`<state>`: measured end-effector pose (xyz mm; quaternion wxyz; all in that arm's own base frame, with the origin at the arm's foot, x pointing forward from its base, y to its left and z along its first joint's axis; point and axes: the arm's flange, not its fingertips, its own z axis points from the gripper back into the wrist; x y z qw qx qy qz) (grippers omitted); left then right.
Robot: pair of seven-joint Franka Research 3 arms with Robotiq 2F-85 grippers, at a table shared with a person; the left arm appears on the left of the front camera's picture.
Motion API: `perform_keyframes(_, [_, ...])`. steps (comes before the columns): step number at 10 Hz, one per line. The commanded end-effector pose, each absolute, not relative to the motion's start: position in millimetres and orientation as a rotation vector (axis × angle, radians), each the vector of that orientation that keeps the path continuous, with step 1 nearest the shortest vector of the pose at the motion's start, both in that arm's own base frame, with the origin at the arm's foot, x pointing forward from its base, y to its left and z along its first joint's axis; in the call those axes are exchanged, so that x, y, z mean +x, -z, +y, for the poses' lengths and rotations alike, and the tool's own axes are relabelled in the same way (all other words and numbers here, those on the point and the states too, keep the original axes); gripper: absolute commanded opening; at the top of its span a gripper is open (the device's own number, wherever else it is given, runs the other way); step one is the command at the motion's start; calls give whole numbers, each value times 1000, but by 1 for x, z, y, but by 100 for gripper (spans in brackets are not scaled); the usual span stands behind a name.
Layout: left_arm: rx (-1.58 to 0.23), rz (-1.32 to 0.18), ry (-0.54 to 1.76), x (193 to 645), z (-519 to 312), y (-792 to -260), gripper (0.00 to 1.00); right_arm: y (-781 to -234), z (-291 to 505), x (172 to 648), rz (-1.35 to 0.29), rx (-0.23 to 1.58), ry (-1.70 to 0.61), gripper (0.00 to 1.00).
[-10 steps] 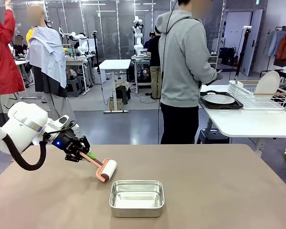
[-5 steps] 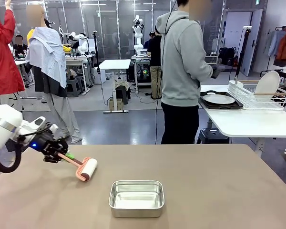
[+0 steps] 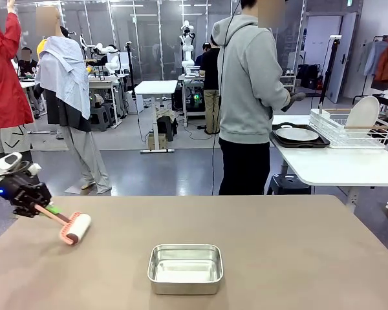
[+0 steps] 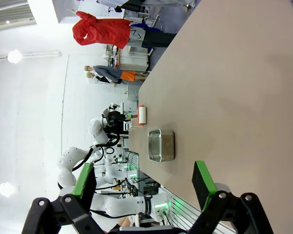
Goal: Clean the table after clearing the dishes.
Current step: When the right (or left) Handle tray is removed, use the right hand (or left hand) to clean the right (or left) side of the table with the Lint Roller.
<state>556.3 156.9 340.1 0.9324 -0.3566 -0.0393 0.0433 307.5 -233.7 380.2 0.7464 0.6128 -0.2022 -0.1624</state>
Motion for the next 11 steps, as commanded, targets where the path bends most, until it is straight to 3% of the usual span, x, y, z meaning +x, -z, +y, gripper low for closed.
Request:
perform_keyframes(1, [-602,-57,-106,540,184,-328,21,-384,-232,307,-455,1351,357,100])
perform_keyframes(4, [-533,-124,-125,508,220,-378,21,-384,-232,307,-455,1351,357,100])
perform_keyframes(9, [-451,-324,11,436,200,-496,21,-384,-232,307,-455,1351,357,100])
perform_keyframes(10, [-497,-341,14,428,198,-504,21,-384,-232,307,-455,1351,357,100])
perform_keyframes(11, [-473,-285,-4,455,208,-496,21,-384,-232,307,-455,1351,357,100])
